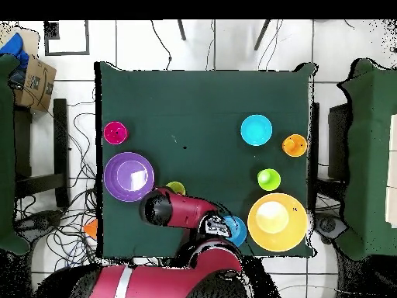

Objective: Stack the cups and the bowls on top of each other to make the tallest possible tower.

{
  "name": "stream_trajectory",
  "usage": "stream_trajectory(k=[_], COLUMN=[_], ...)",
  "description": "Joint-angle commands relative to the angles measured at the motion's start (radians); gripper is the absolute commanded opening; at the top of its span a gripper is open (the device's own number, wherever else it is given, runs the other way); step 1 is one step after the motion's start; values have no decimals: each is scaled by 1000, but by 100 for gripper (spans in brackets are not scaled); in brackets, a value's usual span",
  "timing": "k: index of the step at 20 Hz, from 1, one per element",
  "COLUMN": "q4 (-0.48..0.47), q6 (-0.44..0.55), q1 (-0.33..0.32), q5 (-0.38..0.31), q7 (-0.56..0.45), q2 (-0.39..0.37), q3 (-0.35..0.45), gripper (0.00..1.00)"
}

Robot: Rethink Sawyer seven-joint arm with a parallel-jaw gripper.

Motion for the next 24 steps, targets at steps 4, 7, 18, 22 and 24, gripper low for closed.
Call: stream_trajectory(k=[4, 7, 18, 22, 24], q4=[-35, -38, -50, -51, -53], q6=[-74, -60, -61, -60, -62], q1=[-8, -4, 19, 28, 28], q5=[-34, -28, -29, -18, -17], q7=[131, 128, 123, 133, 134], q2=[64, 54, 47, 48, 48], q3=[84, 80, 62, 59, 59], gripper=[100, 100, 100, 100, 100])
